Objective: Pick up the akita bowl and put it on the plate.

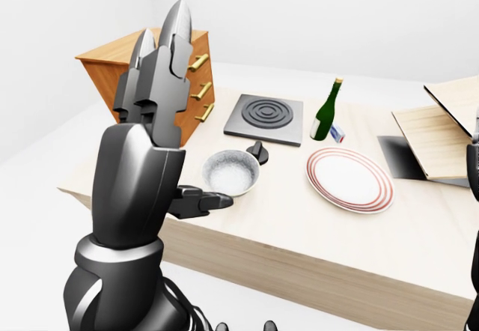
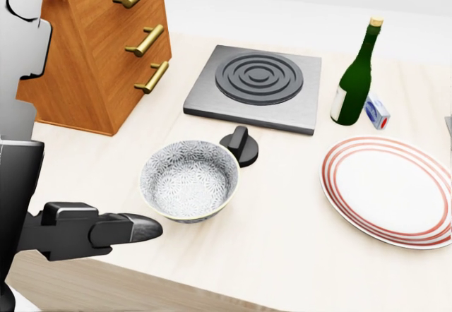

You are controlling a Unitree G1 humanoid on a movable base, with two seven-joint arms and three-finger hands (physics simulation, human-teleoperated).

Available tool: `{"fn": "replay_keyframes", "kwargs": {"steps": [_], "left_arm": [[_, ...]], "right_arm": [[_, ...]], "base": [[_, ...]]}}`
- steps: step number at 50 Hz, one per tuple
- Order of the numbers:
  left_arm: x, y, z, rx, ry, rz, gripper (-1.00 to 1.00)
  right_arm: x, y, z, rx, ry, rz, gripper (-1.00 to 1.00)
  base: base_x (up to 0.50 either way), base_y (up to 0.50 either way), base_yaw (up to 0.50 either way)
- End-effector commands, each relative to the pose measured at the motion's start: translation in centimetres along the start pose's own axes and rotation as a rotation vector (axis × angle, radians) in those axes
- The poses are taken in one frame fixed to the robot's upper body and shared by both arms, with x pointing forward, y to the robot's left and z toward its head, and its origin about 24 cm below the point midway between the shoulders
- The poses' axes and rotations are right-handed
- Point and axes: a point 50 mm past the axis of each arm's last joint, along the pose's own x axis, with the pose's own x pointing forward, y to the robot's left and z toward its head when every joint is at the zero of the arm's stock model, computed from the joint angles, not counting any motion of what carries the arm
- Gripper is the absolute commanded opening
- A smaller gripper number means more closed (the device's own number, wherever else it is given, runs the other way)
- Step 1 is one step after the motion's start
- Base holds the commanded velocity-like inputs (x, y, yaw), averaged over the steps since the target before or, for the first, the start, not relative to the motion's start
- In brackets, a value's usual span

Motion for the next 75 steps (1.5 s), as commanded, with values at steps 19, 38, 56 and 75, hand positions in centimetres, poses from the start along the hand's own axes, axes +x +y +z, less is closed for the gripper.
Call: {"fn": "replay_keyframes", "kwargs": {"steps": [19,38,56,75], "left_arm": [[0.0,0.5,0.0,0.014,0.015,0.03,1.0],[-0.4,-0.2,0.5,0.058,-0.022,-0.012,1.0],[-0.3,0.0,0.5,0.052,-0.022,-0.004,1.0],[-0.3,0.2,0.0,0.01,-0.004,0.005,1.0]], "right_arm": [[-0.3,0.6,-0.5,-0.05,-0.027,0.031,1.0],[-0.7,1.8,-2.1,-0.184,-0.01,0.101,1.0],[-7.2,6.5,-11.4,-0.766,0.434,1.028,1.0],[-3.2,5.2,-16.0,-1.004,0.386,1.041,1.0]], "base": [[0.02,0.03,0.11],[0.48,0.01,0.0],[0.0,0.0,0.0],[0.0,0.0,0.0]]}}
